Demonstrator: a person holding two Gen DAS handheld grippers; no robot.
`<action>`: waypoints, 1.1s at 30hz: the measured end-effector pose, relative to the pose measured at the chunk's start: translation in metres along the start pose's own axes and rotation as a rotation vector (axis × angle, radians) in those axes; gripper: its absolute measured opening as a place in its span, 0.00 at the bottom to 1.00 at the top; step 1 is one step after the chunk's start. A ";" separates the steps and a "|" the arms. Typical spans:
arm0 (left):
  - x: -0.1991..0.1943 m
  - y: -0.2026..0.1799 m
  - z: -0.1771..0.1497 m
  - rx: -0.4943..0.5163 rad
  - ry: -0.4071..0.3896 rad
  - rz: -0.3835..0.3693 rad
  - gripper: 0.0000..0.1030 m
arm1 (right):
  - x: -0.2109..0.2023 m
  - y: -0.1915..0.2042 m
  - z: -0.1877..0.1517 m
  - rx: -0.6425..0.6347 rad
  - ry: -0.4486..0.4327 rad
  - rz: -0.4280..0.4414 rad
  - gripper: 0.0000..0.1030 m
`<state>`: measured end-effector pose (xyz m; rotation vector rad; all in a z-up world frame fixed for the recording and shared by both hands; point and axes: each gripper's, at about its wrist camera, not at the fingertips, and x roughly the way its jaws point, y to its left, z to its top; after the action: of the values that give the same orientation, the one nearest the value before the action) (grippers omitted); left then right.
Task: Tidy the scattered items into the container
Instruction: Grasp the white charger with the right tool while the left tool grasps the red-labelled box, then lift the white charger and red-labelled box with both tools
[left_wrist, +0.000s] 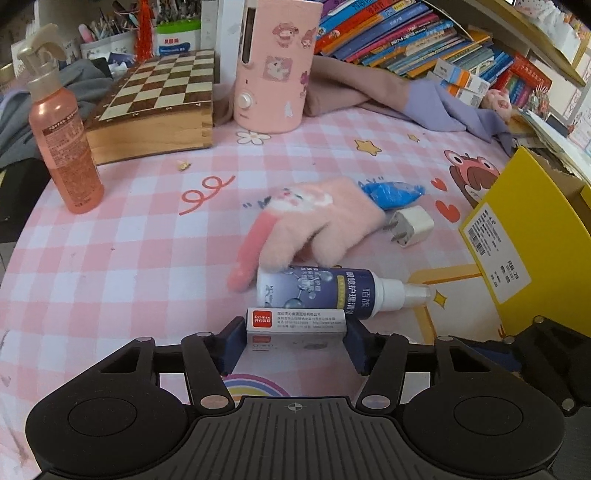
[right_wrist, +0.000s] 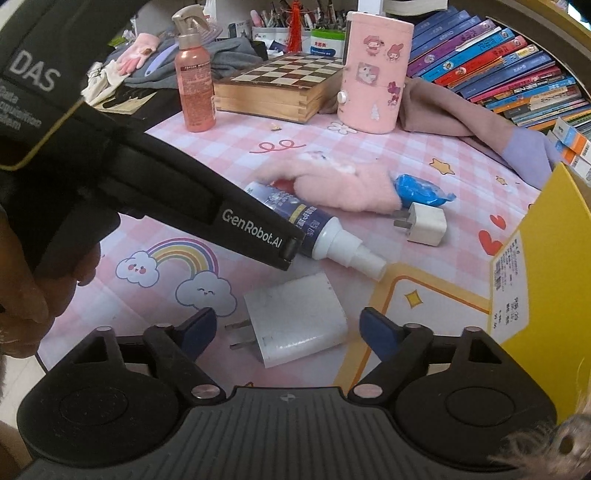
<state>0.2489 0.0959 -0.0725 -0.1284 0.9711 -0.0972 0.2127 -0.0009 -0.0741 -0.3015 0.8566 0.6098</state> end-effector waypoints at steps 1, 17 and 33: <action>-0.002 0.001 -0.001 -0.002 -0.008 0.000 0.54 | 0.001 0.000 0.000 -0.001 0.004 0.003 0.76; -0.053 0.020 -0.007 -0.088 -0.118 0.016 0.53 | -0.005 -0.003 0.003 0.008 -0.005 -0.004 0.66; -0.093 0.016 -0.025 -0.110 -0.172 -0.012 0.53 | -0.040 -0.004 0.002 0.044 -0.057 -0.041 0.66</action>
<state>0.1763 0.1233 -0.0134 -0.2396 0.8036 -0.0426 0.1962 -0.0178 -0.0418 -0.2601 0.8066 0.5578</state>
